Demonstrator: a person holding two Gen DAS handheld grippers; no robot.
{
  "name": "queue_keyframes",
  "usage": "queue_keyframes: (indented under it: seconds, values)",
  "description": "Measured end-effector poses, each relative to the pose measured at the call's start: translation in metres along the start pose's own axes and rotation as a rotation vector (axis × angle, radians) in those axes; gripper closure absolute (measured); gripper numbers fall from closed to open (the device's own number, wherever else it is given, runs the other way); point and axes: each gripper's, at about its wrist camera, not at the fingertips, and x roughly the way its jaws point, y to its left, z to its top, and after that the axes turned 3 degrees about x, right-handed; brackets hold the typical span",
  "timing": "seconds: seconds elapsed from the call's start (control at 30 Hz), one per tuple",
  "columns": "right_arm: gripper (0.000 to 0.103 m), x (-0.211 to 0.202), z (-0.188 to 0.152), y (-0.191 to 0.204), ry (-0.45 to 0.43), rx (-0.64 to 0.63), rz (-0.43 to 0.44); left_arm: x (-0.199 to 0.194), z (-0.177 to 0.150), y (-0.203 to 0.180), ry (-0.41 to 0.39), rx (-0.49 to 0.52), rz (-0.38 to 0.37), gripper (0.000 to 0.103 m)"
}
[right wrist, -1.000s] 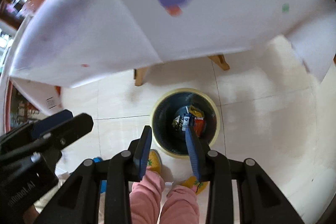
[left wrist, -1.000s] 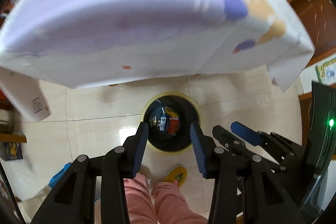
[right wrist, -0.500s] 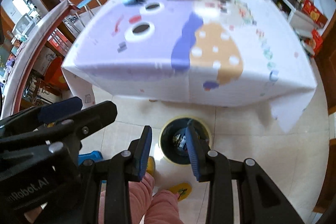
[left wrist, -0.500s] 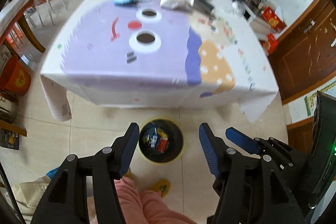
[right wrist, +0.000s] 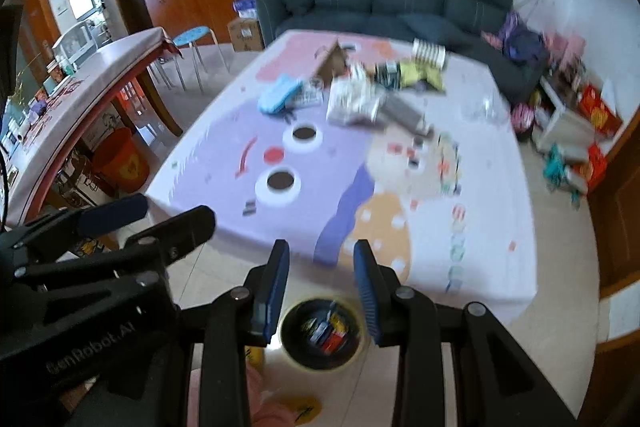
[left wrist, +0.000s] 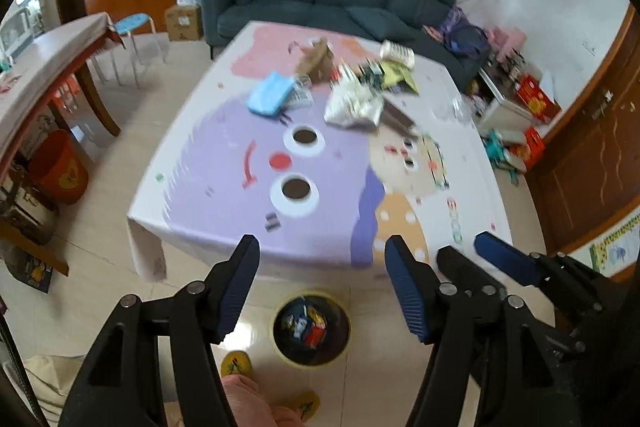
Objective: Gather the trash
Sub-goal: 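Move both tools back toward the table, then grasp the blue face mask with the left tool while the right tool grasps the crumpled tissue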
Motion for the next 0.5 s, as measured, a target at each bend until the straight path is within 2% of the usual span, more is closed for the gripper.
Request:
queue_keyframes:
  seconds: [0.23,0.5]
  values:
    - [0.069,0.005,0.041,-0.006,-0.032,-0.04,-0.016,-0.007,0.038,0.02,-0.057,-0.04,0.043,0.039]
    - [0.069,0.043,0.085,-0.019,-0.008,0.021,-0.018,0.036,0.092,0.058,-0.042,-0.048,0.069,0.039]
